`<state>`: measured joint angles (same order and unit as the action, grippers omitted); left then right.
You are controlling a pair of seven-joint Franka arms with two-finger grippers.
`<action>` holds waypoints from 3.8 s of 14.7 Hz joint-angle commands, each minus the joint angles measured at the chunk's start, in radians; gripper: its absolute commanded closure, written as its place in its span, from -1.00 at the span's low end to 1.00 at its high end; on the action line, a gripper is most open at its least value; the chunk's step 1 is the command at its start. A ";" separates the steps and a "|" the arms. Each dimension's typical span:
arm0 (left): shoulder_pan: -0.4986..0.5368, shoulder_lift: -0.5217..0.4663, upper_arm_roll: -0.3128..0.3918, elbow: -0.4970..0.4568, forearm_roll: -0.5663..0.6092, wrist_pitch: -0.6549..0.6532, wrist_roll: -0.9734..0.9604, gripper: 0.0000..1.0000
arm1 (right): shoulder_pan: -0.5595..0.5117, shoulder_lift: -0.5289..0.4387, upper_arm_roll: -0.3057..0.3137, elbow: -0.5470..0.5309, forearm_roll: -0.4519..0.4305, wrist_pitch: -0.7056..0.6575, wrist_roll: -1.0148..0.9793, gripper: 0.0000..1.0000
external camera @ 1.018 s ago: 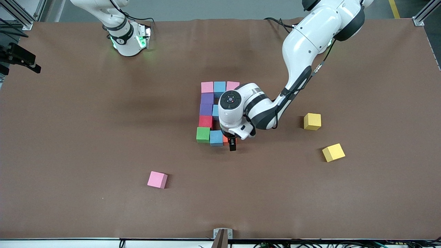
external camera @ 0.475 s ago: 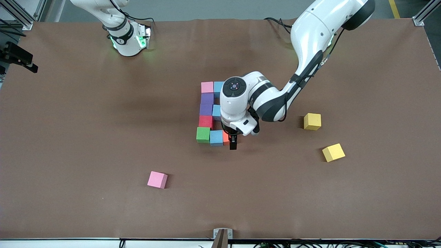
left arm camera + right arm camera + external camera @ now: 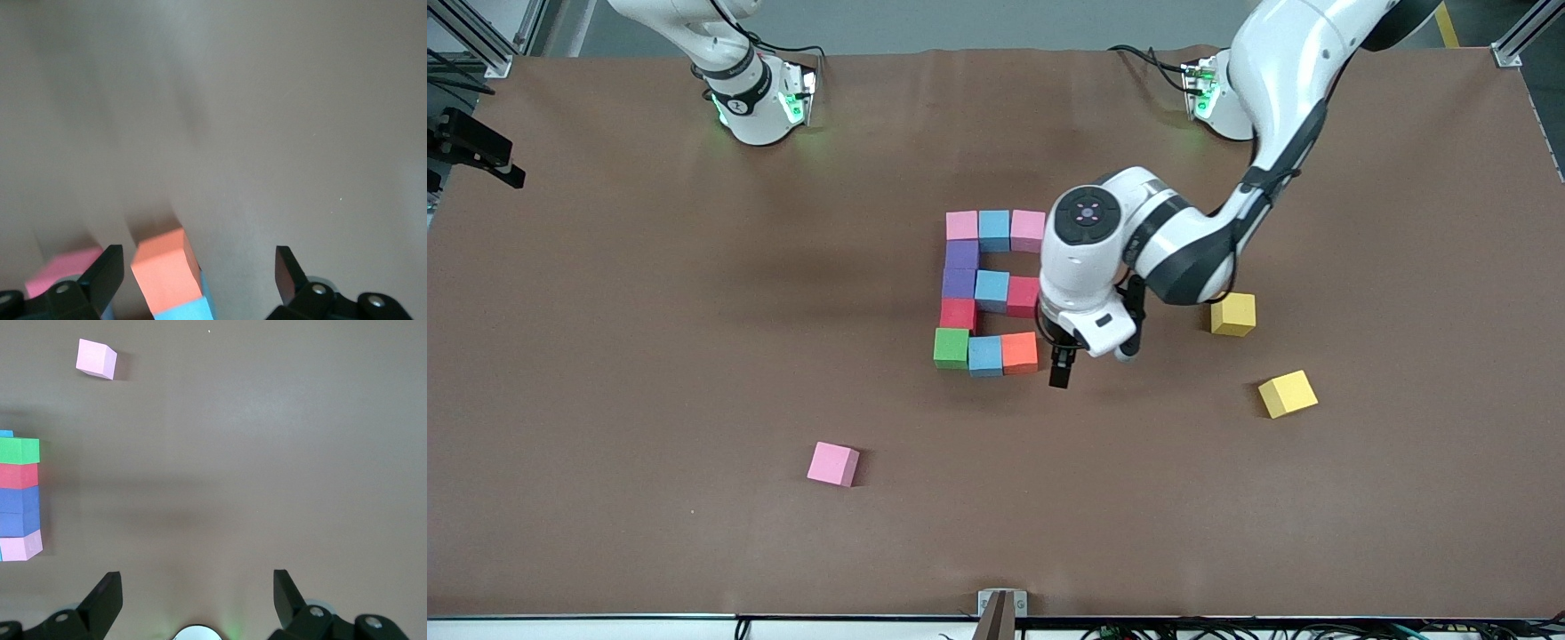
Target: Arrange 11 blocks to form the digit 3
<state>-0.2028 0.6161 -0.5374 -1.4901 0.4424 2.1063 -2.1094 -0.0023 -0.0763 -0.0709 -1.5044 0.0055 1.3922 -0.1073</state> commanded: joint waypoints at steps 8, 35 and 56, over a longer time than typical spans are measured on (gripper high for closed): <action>0.308 -0.271 -0.019 -0.289 -0.116 -0.005 1.171 -1.00 | 0.005 -0.008 0.005 -0.017 -0.015 0.011 0.012 -1.00; 0.783 -0.569 -0.038 -0.065 -0.413 -0.442 2.082 -1.00 | 0.007 -0.010 0.003 -0.025 -0.015 0.005 0.012 -1.00; 0.191 -0.604 0.568 -0.056 -0.433 -0.443 2.079 -1.00 | 0.008 -0.010 0.003 -0.028 -0.016 0.004 0.012 -1.00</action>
<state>-0.0064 0.0336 0.0282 -1.5446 0.0264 1.6720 -0.0434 -0.0015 -0.0731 -0.0676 -1.5150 0.0033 1.3962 -0.1073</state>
